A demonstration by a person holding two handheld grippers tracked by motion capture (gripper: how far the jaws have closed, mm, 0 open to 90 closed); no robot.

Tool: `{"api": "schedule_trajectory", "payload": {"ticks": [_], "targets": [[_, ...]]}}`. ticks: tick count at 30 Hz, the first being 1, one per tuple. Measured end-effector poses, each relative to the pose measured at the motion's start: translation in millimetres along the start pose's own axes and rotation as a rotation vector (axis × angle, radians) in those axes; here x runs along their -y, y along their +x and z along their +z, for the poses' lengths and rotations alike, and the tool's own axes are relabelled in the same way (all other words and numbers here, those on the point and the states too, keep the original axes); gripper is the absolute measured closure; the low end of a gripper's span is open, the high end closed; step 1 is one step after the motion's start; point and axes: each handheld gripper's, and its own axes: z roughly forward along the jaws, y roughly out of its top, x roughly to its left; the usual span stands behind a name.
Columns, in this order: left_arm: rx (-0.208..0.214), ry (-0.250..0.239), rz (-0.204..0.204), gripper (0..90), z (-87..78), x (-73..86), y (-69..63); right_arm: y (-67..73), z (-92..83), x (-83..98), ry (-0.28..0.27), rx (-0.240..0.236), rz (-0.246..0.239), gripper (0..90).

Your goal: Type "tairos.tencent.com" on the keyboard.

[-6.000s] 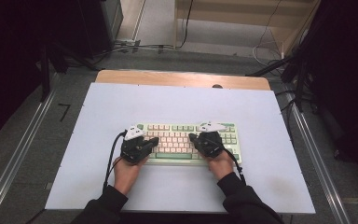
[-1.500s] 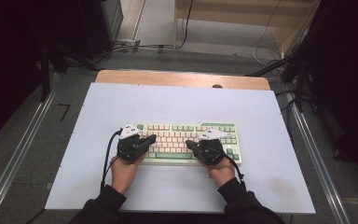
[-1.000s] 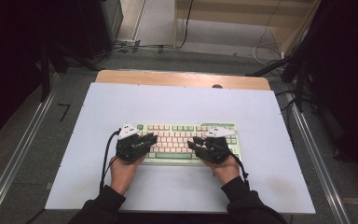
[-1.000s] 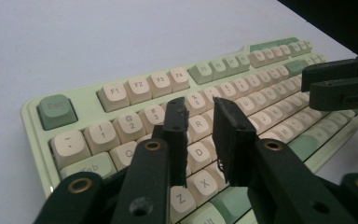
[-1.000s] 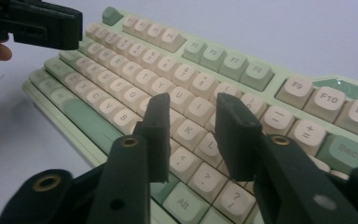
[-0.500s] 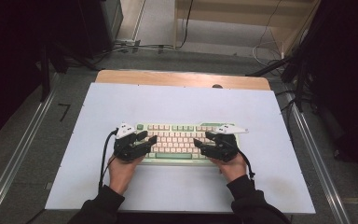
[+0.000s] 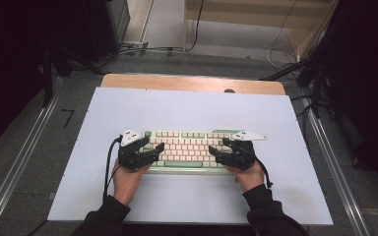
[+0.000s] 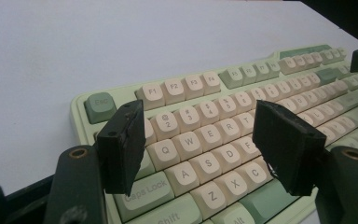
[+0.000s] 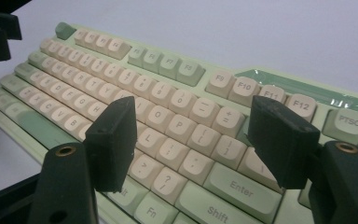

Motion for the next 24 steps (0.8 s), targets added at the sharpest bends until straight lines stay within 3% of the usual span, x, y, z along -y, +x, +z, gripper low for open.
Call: {"api": "schedule_trajectory", "payload": {"ticks": [11, 24], "targets": [[0.007, 0.008, -0.013, 33.5, -5.0, 3.3, 4.7, -10.0, -10.1, 1.8, -0.011, 0.015, 0.016, 31.0], [-0.025, -0.003, -0.008, 33.1, -17.2, 7.2, 12.8, -13.9, -18.7, 5.4, -0.019, 0.025, 0.016, 31.0]]}}
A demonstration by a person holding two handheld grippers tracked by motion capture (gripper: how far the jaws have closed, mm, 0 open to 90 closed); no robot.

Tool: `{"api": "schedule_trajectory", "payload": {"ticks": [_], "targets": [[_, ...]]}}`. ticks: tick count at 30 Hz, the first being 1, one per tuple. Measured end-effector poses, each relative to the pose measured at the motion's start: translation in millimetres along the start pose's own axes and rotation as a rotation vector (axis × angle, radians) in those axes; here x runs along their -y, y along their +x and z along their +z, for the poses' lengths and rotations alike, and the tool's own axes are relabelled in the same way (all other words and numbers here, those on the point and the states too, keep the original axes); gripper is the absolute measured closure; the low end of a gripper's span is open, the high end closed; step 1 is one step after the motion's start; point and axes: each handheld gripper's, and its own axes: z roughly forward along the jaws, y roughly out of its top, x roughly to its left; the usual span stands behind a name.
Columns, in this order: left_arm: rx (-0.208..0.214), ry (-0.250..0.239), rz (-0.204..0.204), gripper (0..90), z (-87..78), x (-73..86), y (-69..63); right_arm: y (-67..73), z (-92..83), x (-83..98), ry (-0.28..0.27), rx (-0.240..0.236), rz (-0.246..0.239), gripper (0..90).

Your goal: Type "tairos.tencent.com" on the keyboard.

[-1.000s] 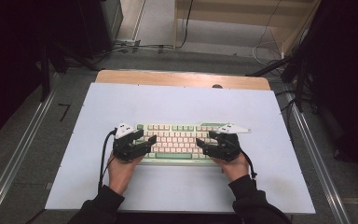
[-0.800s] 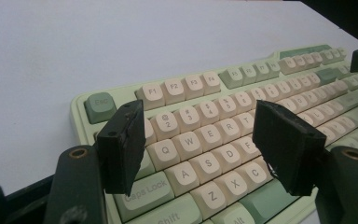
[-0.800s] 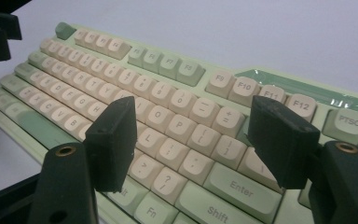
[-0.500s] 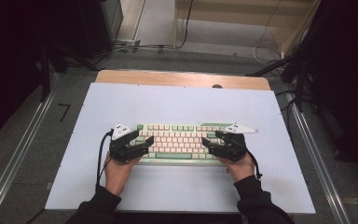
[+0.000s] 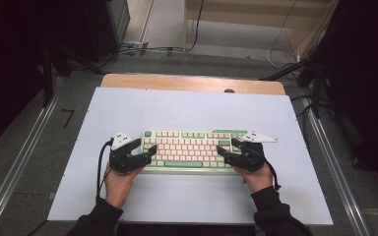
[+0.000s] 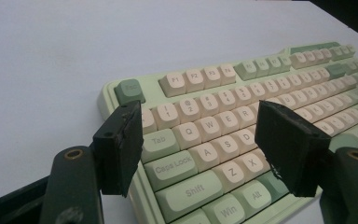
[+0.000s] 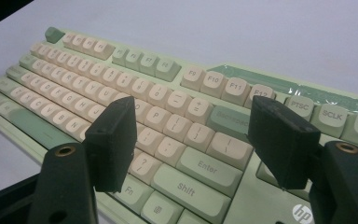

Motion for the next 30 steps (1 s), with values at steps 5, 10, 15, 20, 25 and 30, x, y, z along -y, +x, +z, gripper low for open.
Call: {"api": "schedule_trajectory", "payload": {"ticks": [5, 10, 15, 20, 25, 30], "targets": [[-0.006, -0.002, -0.006, 33.0, -4.1, 1.9, 3.8, -2.3, -5.2, 1.7, -0.001, 0.005, -0.005, 31.1], [-0.010, -0.001, -0.014, 33.1, -7.9, 3.9, 7.0, -5.6, -12.6, 5.4, 0.001, 0.022, -0.011, 31.1], [-0.007, -0.001, -0.010, 33.0, -11.4, 6.5, 6.4, -13.8, -22.6, 11.0, -0.004, 0.040, 0.000, 31.2], [-0.009, -0.003, -0.001, 33.1, -15.4, 8.0, 5.5, -21.4, -31.8, 15.4, -0.007, 0.057, 0.008, 31.2], [-0.022, -0.001, 0.006, 33.1, -18.9, 10.3, 6.9, -26.0, -37.3, 21.7, 0.006, 0.084, -0.007, 31.2], [-0.030, -0.006, 0.002, 33.0, -23.1, 12.4, 9.1, -31.1, -45.0, 25.9, -0.001, 0.100, -0.003, 31.2]]}}
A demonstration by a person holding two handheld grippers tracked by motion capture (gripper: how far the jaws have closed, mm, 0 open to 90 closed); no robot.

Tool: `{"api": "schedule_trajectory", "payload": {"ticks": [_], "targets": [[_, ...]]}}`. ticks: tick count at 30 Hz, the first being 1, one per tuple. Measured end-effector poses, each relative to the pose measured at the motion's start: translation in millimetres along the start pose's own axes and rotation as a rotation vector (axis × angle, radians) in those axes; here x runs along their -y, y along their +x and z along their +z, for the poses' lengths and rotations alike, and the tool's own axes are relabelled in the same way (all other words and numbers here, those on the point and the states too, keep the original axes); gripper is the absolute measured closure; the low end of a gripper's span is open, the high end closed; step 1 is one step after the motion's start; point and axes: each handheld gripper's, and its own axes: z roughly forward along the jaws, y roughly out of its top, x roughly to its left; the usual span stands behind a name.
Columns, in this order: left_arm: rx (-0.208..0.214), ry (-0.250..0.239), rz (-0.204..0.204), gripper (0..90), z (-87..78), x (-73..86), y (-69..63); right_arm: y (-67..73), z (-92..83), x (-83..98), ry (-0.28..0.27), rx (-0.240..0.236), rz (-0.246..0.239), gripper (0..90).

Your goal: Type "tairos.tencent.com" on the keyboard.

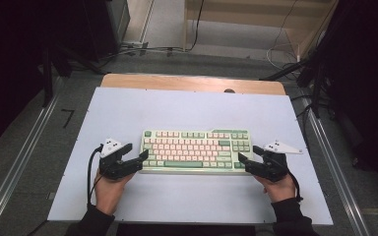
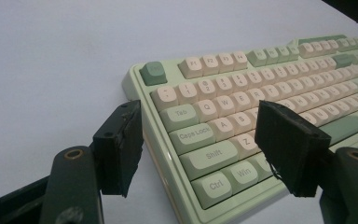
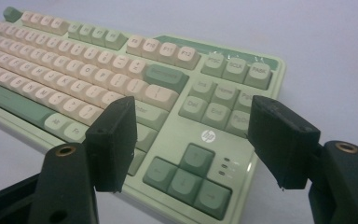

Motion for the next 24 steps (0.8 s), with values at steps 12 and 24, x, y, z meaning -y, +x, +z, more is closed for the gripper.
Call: {"api": "schedule_trajectory", "payload": {"ticks": [12, 24], "targets": [[-0.035, -0.010, -0.006, 31.7, -8.8, 5.6, 5.6, -18.4, -16.3, 10.2, -0.009, 0.042, 0.028, 31.4], [-0.052, -0.005, -0.015, 30.6, -15.8, 10.6, 10.1, -34.9, -32.8, 20.8, -0.024, 0.082, 0.069, 31.4]]}}
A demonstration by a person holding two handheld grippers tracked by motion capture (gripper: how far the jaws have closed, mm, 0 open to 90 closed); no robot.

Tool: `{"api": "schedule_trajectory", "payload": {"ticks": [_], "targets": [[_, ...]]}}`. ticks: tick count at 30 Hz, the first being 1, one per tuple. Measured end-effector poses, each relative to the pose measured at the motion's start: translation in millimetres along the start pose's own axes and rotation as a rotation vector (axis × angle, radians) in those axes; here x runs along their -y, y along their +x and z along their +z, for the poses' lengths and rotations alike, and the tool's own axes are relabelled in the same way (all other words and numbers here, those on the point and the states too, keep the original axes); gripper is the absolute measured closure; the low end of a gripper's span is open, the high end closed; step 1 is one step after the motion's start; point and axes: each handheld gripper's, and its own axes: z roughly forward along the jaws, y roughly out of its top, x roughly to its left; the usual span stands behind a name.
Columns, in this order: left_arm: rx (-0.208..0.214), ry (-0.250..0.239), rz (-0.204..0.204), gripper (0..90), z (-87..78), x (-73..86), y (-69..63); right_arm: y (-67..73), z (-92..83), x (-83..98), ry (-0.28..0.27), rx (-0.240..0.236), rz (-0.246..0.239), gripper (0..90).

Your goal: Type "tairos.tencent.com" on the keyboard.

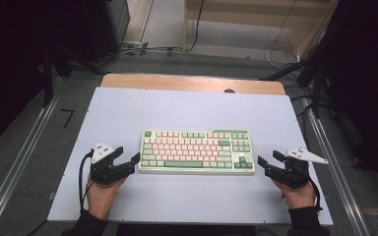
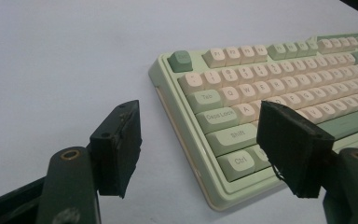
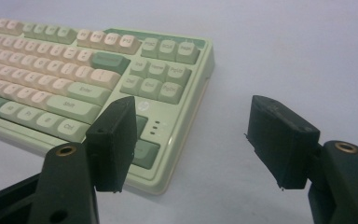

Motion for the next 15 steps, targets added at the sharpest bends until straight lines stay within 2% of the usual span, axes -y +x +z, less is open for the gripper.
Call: {"api": "schedule_trajectory", "payload": {"ticks": [6, 15], "targets": [[-0.012, -0.008, -0.006, 30.5, -5.9, 2.4, 3.2, -6.9, -7.6, 5.1, -0.006, 0.019, 0.015, 31.4], [-0.060, -0.010, -0.013, 29.8, -13.1, 7.5, 11.4, -17.0, -15.9, 11.3, -0.010, 0.053, 0.028, 31.3]]}}
